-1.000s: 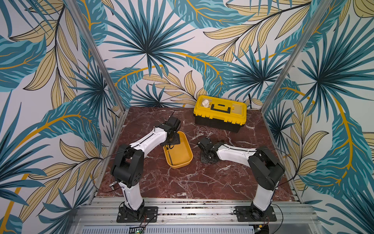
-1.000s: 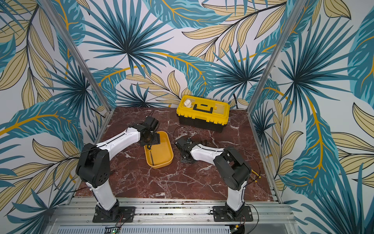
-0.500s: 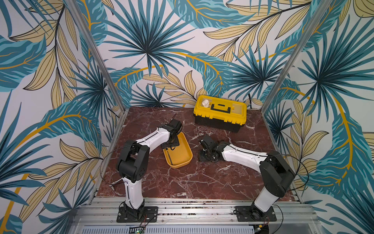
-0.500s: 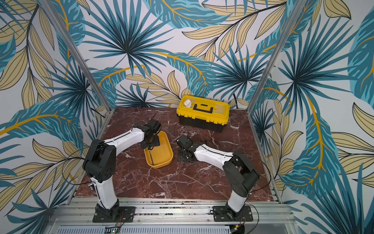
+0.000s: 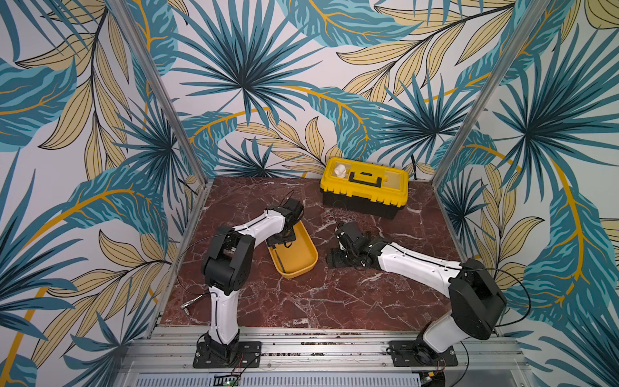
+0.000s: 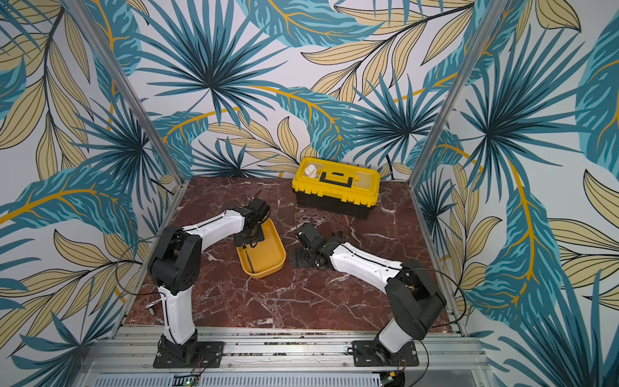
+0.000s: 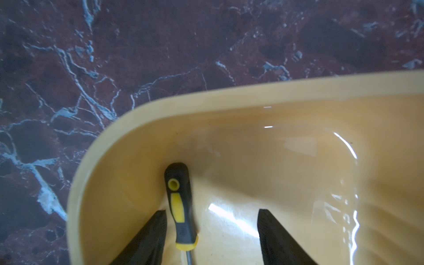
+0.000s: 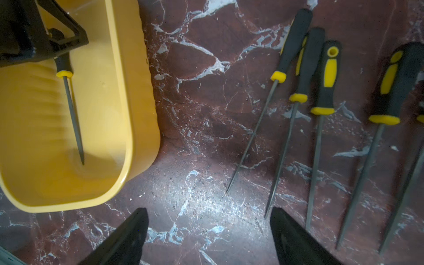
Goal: Take the file tool out of the storage box
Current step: Pick up the file tool from the storage box.
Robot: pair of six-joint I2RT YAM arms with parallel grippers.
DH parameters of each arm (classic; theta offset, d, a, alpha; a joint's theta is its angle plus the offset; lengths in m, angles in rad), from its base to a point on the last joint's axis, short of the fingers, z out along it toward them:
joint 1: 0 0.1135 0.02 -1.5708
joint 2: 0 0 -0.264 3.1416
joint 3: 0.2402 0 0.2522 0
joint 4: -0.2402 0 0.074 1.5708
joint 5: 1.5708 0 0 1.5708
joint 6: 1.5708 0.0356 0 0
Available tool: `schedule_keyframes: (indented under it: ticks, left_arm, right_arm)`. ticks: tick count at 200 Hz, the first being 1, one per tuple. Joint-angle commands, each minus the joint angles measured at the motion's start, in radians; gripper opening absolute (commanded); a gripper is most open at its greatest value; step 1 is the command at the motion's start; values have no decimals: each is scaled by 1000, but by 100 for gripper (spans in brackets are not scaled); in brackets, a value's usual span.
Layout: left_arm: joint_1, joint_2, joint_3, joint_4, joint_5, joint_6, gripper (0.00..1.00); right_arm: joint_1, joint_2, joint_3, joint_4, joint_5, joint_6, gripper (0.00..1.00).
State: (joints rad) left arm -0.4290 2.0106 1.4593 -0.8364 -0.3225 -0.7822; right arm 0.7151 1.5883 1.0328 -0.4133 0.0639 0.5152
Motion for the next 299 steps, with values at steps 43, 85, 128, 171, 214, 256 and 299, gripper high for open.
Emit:
schedule_keyframes:
  ticks: [43, 85, 128, 171, 214, 256, 299]
  left_arm:
    - [-5, 55, 52, -17, -81, -39, 61]
    - [-4, 57, 43, 20, -95, -31, 56]
    - [-6, 43, 32, 106, -54, 16, 53]
    - [-4, 45, 26, 176, 20, 70, 44]
    - [-5, 42, 10, 210, 60, 94, 35]
    - [-5, 40, -6, 249, 103, 120, 28]
    - [-5, 47, -16, 277, 169, 148, 25]
  right_arm:
    - [1, -101, -41, 25, -10, -21, 90]
    - [-1, -133, -64, 22, -1, -23, 90]
    - [-3, -145, -77, 24, -4, -20, 90]
    - [-5, -167, -86, 28, -22, -26, 90]
    - [-8, -175, -94, 30, -29, -15, 90]
    - [-6, -174, -93, 33, -32, -5, 89]
    - [-7, -175, -93, 29, -33, 3, 88]
